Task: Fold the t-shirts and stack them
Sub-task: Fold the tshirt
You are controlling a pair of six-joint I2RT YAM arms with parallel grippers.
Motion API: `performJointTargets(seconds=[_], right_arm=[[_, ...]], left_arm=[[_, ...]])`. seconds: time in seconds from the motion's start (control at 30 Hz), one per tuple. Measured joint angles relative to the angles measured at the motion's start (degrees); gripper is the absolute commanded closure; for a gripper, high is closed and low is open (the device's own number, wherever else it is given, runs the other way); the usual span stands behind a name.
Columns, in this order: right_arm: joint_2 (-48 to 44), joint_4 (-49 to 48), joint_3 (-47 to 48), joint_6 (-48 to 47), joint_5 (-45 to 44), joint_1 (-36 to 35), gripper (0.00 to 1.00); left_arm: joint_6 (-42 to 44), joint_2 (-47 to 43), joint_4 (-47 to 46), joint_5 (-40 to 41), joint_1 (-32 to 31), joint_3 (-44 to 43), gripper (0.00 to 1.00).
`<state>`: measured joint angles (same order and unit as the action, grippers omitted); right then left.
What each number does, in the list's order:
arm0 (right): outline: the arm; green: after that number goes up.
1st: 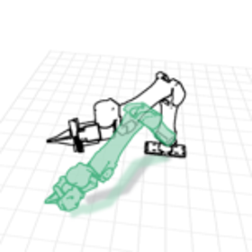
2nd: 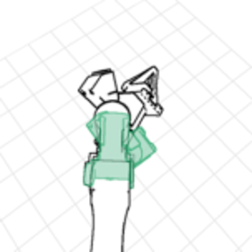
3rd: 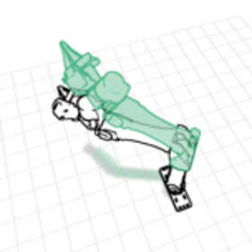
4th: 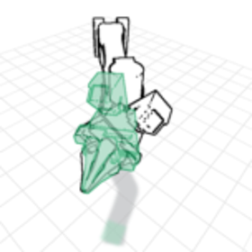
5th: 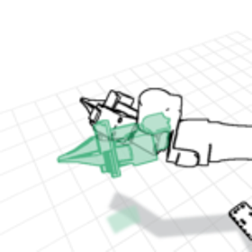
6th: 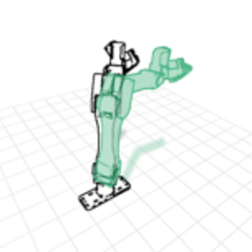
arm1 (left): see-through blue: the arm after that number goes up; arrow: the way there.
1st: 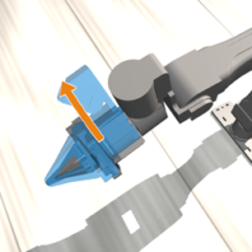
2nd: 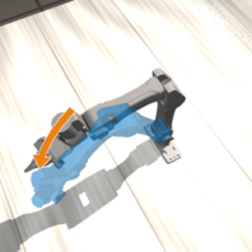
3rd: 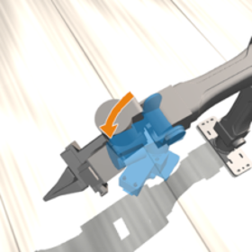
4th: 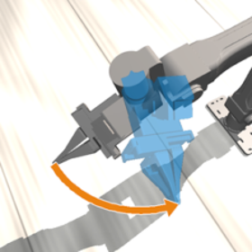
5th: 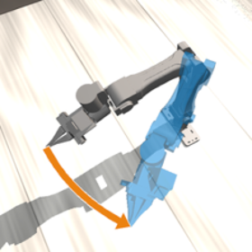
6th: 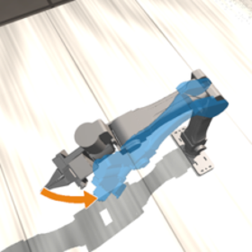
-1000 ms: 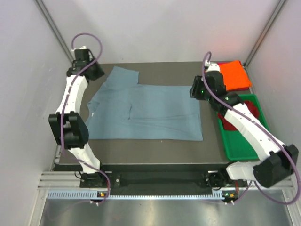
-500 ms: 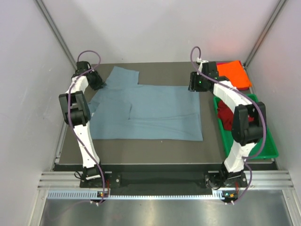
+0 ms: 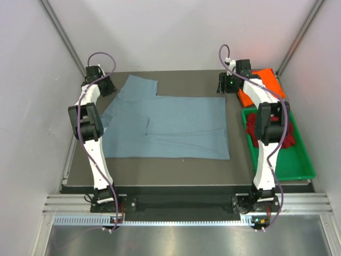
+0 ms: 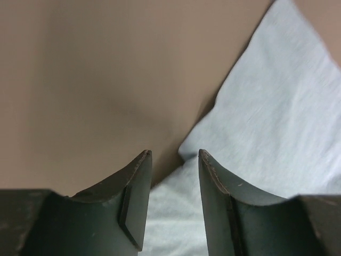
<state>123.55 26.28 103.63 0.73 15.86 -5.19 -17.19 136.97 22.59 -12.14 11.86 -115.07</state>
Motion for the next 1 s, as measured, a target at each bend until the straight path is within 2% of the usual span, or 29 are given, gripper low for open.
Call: performJointTargets(seconds=[0.3, 0.5, 0.7, 0.83, 1.0], right_arm=[[7.8, 5.4, 9.6, -4.4, 0.3, 0.3, 0.44], [8.5, 7.7, 10.1, -6.6, 2.0, 1.9, 0.44], [9.6, 8.4, 10.1, -7.8, 3.9, 3.9, 0.45], [11.1, 9.5, 10.1, -8.8, 5.4, 4.1, 0.46], [12.1, 10.4, 10.5, -9.8, 6.7, 4.1, 0.49]], left_arm=[[4.1, 4.2, 0.8, -4.6, -0.4, -5.0, 0.57], [6.3, 5.8, 2.0, -7.0, -0.8, -7.3, 0.58], [6.9, 7.0, 2.1, -10.2, -1.0, -8.4, 0.66], [7.2, 7.2, 2.3, -11.1, -1.0, -8.5, 0.77], [7.2, 7.3, 2.6, -12.0, -1.0, -8.5, 1.0]])
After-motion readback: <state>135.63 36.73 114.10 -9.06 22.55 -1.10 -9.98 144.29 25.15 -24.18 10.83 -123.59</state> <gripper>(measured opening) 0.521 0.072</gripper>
